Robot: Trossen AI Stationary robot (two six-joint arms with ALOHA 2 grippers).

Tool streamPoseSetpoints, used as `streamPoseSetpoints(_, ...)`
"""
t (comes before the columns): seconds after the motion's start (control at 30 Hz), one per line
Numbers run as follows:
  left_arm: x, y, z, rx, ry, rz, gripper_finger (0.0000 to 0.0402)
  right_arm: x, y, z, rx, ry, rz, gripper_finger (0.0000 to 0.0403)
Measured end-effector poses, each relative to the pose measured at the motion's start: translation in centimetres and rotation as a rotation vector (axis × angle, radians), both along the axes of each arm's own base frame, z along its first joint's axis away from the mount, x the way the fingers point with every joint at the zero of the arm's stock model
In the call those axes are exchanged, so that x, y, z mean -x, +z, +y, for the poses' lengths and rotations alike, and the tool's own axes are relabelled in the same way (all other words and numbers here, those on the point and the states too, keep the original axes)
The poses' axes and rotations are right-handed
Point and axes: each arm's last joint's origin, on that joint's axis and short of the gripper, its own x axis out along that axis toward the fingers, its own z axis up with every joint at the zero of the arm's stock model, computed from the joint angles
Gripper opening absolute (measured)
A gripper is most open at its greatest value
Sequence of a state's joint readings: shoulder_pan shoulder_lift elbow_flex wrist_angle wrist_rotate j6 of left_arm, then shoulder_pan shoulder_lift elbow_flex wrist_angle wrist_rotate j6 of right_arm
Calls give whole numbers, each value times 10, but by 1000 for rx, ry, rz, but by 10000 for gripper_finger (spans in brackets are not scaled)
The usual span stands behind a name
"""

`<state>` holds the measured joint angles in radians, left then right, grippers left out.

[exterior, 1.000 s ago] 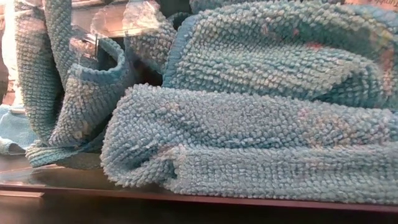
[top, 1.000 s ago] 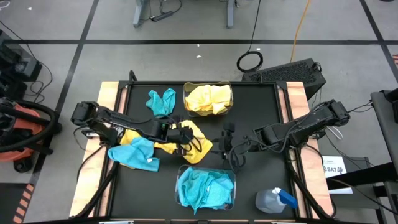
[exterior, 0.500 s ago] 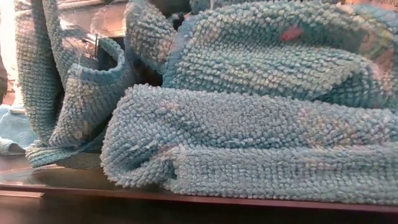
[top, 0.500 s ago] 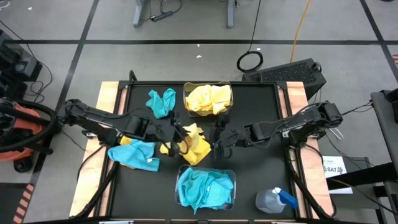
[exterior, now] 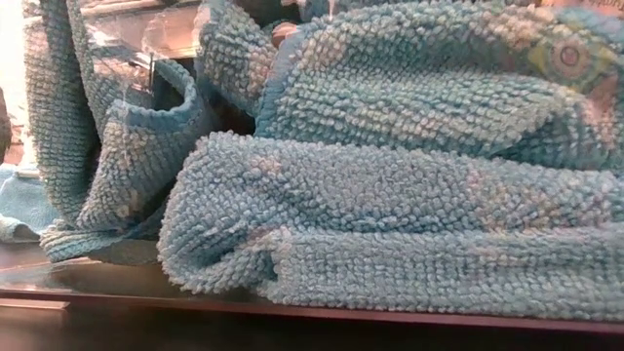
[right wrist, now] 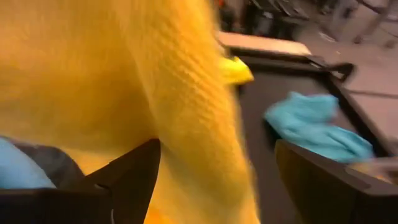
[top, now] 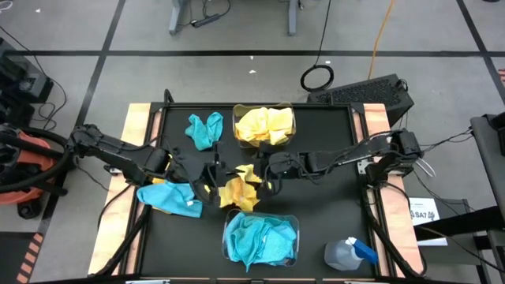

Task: Sort microfiber towel by color & place in baskets
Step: Put the yellow towel into the top transparent bin

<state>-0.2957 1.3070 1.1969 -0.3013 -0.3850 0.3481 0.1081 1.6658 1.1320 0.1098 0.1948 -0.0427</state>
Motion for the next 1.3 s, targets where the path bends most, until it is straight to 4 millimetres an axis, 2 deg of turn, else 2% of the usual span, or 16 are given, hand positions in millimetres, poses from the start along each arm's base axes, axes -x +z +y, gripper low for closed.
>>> streamPoseSetpoints(0.13,0,5,-1,13,-50,-36,4,-16,-20,-5,-13,19,-35,310)
streamPoseSetpoints(0.3,1,8,-5,7,-121,-56,4,-33,-34,-11,-67,98,-133,310)
streamPoseSetpoints(0.53,1,10,-7,12,-146,-73,4,-43,-44,-12,-99,157,-155,291)
streamPoseSetpoints(0.6,1,11,-7,13,-147,-79,4,-46,-46,-12,-93,158,-161,271)
streamPoseSetpoints(0.7,2,10,-7,10,-147,-67,4,-48,-44,-12,-80,163,-168,217)
streamPoseSetpoints(0.9,4,6,-10,5,-159,-34,4,-47,-44,-16,-56,152,-139,34)
streamPoseSetpoints(0.93,4,6,-12,7,-163,-25,4,-47,-44,-19,-50,147,-137,18)
streamPoseSetpoints(1.13,14,-9,-18,13,-169,135,4,-43,-35,-35,-35,60,-135,4)
streamPoseSetpoints(1.3,21,-32,-14,36,-78,278,7,-33,-5,-46,-8,42,-217,2)
